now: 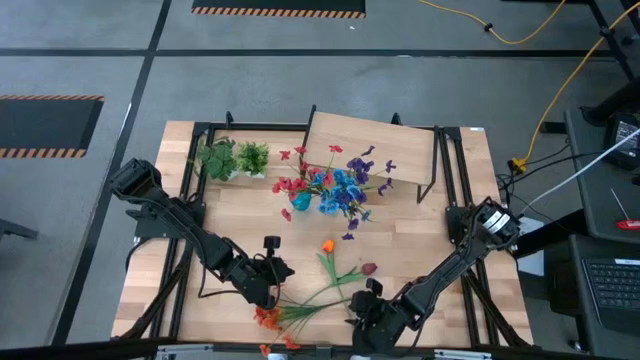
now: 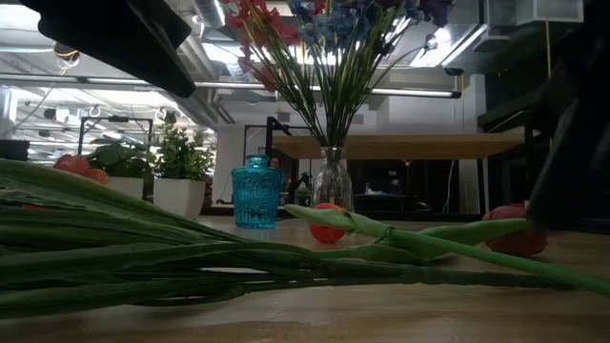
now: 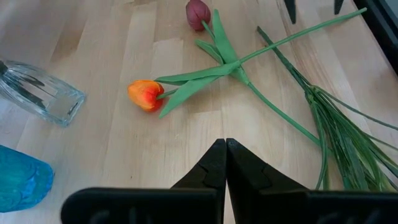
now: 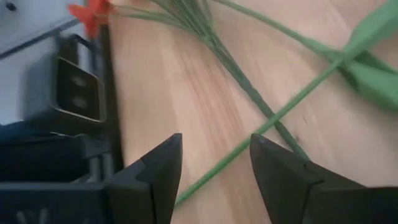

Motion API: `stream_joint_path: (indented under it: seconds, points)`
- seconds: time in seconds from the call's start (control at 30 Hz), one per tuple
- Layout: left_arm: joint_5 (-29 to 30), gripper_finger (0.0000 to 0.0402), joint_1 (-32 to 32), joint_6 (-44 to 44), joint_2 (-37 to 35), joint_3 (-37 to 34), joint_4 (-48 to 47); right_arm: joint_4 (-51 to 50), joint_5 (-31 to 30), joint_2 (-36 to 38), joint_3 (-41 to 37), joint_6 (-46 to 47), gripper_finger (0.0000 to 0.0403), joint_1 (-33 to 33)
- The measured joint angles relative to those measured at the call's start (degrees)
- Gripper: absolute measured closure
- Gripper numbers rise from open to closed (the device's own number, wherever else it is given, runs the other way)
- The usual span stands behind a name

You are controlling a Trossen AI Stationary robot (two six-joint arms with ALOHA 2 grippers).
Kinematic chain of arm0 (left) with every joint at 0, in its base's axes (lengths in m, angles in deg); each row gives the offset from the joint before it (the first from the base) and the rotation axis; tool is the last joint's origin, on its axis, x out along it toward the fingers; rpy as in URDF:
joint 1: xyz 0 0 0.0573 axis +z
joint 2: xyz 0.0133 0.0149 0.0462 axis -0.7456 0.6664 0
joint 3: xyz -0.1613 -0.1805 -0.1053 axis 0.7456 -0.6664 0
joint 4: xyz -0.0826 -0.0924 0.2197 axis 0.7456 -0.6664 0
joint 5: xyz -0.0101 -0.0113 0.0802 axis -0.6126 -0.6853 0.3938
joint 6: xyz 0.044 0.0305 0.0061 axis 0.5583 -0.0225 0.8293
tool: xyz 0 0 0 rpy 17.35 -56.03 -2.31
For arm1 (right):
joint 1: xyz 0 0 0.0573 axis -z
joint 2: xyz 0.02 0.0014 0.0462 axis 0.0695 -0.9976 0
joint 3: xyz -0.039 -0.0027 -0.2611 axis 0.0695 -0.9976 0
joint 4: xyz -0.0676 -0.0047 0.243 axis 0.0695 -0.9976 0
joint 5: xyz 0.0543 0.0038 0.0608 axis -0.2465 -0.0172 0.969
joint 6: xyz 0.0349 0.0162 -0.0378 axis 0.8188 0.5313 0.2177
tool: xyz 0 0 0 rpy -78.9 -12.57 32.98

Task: Pick and place flowers into a vace then onto a shelf
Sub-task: Put the orange tulip into the blue vase

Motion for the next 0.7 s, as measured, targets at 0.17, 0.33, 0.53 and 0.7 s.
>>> stream_joint_path:
  seconds: [0.17,0.33,0.53,0.7]
  points:
    - [0.0,0.04,0.0,0.0,0.0,0.0,0.0,2.0,0.1,-2.7,-0.1,0.3,0.0212,0.0]
    - [0.0,0.0396,0.0,0.0,0.0,0.0,0.0,3.3,0.2,-3.9,0.0,1.5,0.0212,0.0]
    - [0.0,0.04,0.0,-0.1,0.0,0.0,0.1,3.6,-1.1,-5.4,0.2,2.4,0.0212,-0.1]
    - [0.0,0.0396,0.0,-0.1,0.0,0.0,0.1,3.7,-1.1,-6.0,0.2,3.0,0.0213,0.1]
